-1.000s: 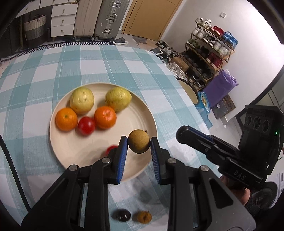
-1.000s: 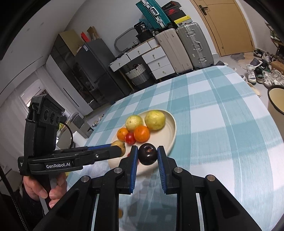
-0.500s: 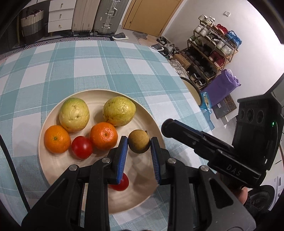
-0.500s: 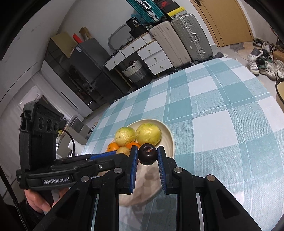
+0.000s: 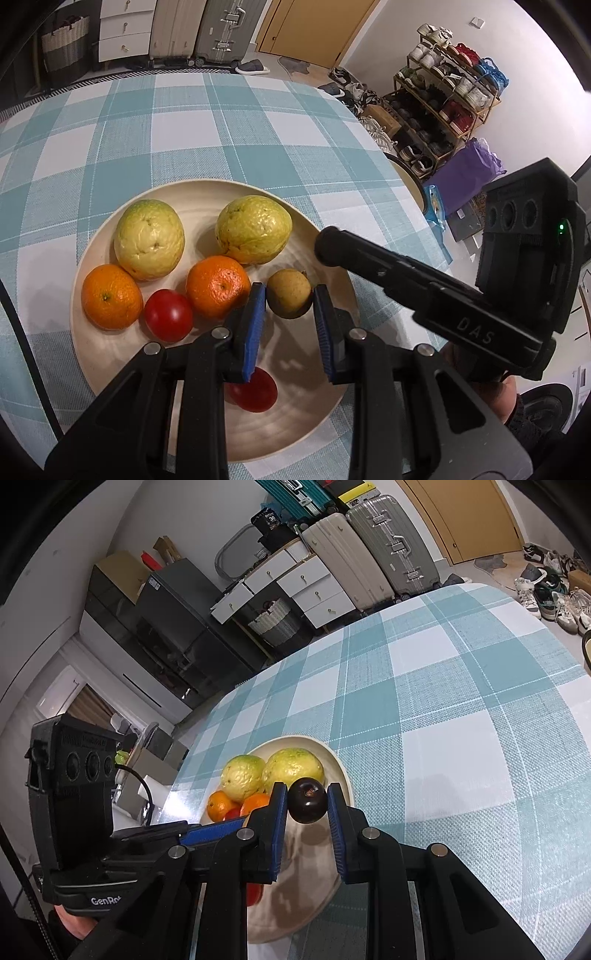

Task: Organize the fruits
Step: 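Carry the plum and brown fruit onto the plate and open both grippers, then withdraw both grippers toward the remaining plum and brown fruit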

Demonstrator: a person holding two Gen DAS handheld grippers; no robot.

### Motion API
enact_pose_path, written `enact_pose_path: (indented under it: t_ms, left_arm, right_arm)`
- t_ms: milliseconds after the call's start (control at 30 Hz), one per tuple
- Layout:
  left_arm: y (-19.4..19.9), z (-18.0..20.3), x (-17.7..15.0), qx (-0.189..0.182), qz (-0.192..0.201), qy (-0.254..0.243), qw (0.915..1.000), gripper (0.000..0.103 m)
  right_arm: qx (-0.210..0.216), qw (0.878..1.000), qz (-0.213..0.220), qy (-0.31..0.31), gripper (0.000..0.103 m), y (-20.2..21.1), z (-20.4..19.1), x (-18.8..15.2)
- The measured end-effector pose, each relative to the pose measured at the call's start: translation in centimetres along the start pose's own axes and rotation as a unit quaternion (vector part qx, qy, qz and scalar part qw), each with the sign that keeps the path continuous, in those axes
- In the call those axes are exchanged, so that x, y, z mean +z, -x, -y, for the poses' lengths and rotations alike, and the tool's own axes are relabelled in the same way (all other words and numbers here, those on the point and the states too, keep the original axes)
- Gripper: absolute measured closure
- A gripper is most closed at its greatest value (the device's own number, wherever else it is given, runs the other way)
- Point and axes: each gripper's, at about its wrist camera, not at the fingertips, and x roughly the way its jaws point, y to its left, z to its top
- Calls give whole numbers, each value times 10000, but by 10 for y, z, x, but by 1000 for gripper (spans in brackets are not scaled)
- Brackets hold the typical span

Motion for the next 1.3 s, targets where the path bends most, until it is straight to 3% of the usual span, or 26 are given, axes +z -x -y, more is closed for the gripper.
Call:
enact_pose_path:
  t_ms: [233, 300, 367, 567, 800, 1300]
  left_arm:
    - [2, -6, 0, -170, 126, 230, 9995, 79]
    - [5, -6, 0, -124, 123, 257, 9995, 79]
    - [9, -5, 0, -127, 157, 249, 9995, 79]
    - [27, 2, -5, -158, 263, 165, 9994, 79]
    - [52, 8, -19, 38, 395, 95, 9992, 79]
    - [115, 18, -57, 638, 883, -90, 9940, 77]
  right_arm:
    - [-70, 9998, -152, -130, 80, -11, 6, -1]
    - [-16, 9997, -163, -171, 74, -11, 7, -2]
    - [111, 9997, -135, -175, 59, -8, 6, -1]
    - [18, 9999, 126, -2, 57, 13, -6, 1]
    - [-53, 9995, 312, 57, 55, 42, -15, -3]
    - [-136, 9965, 617, 556, 42, 89, -65, -23]
